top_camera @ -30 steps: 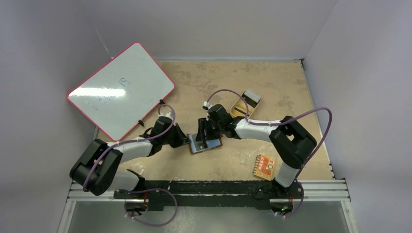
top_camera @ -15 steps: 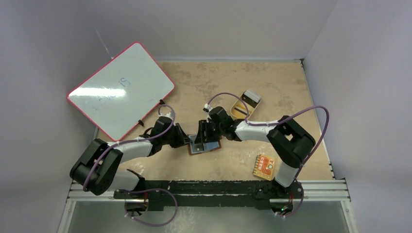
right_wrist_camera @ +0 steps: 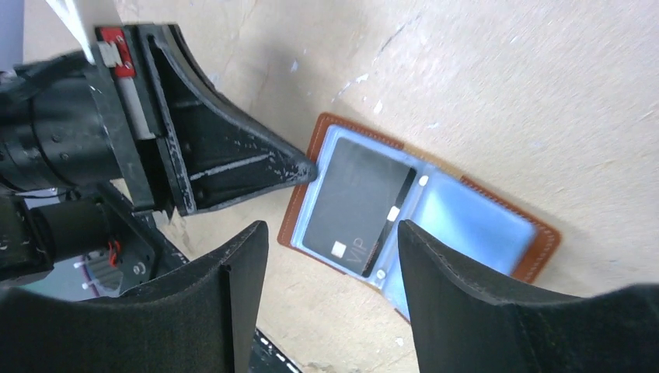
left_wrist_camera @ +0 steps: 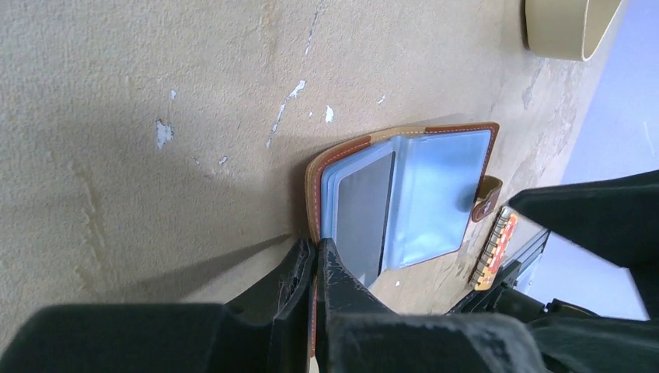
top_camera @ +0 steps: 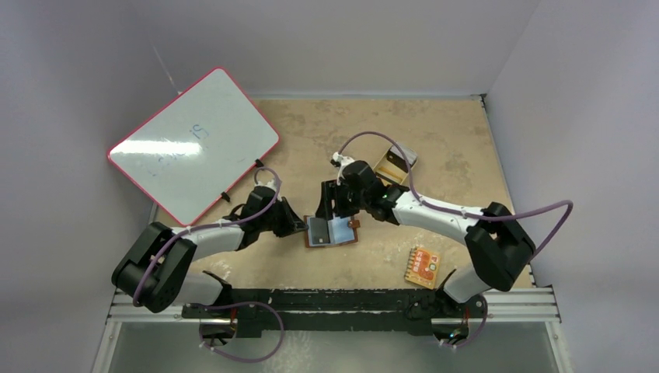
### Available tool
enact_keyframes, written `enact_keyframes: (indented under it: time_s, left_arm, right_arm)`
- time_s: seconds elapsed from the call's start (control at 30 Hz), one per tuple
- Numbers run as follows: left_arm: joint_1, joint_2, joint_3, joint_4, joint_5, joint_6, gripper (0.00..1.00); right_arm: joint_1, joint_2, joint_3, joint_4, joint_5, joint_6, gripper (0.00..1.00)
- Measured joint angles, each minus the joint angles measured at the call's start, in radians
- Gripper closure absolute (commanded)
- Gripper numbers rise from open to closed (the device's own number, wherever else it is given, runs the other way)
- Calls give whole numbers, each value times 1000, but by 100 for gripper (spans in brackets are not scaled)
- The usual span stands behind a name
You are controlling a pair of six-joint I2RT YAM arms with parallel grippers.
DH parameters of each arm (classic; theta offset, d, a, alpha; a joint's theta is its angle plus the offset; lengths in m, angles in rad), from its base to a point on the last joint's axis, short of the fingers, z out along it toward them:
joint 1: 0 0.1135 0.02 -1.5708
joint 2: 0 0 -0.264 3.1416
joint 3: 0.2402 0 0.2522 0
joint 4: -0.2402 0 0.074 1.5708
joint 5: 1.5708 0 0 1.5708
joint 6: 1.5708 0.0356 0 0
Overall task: Put the credit cards into the card holder
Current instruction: Insert the credit card into the card holder.
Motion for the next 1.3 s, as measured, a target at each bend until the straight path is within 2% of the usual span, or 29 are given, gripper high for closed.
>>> enact_keyframes:
  time_s: [0.2, 0.33, 0.47, 0.5, 0.6, 0.73, 0.97, 1.3]
  left_arm:
    - [0, -23, 10, -62, -3, 23, 75]
    - [0, -85, 35, -142, -19, 45, 64]
    - [0, -163, 79, -212, -47, 60, 57]
    - [0, -180, 87, -223, -53, 64, 49]
    - [0, -227, 113, -260, -72, 74, 42]
    - [0, -269, 147, -331, -94, 91, 37]
    - [0, -337, 215, -466, -135, 141, 37]
    - [0, -382, 228, -557, -159, 177, 36]
  right_arm:
    - [-68, -21, 95, -125, 129, -143, 31]
    - [-153, -38, 143, -187, 255, -265, 31]
    - [-212, -35, 179, -217, 408, -402, 30]
    - [-221, -30, 185, -219, 445, -437, 30]
    - [-249, 8, 205, -216, 526, -534, 30]
    - [-296, 66, 208, -193, 593, -667, 30]
    - [-372, 157, 208, -117, 668, -850, 30]
    - [-433, 284, 263, -54, 686, -982, 30]
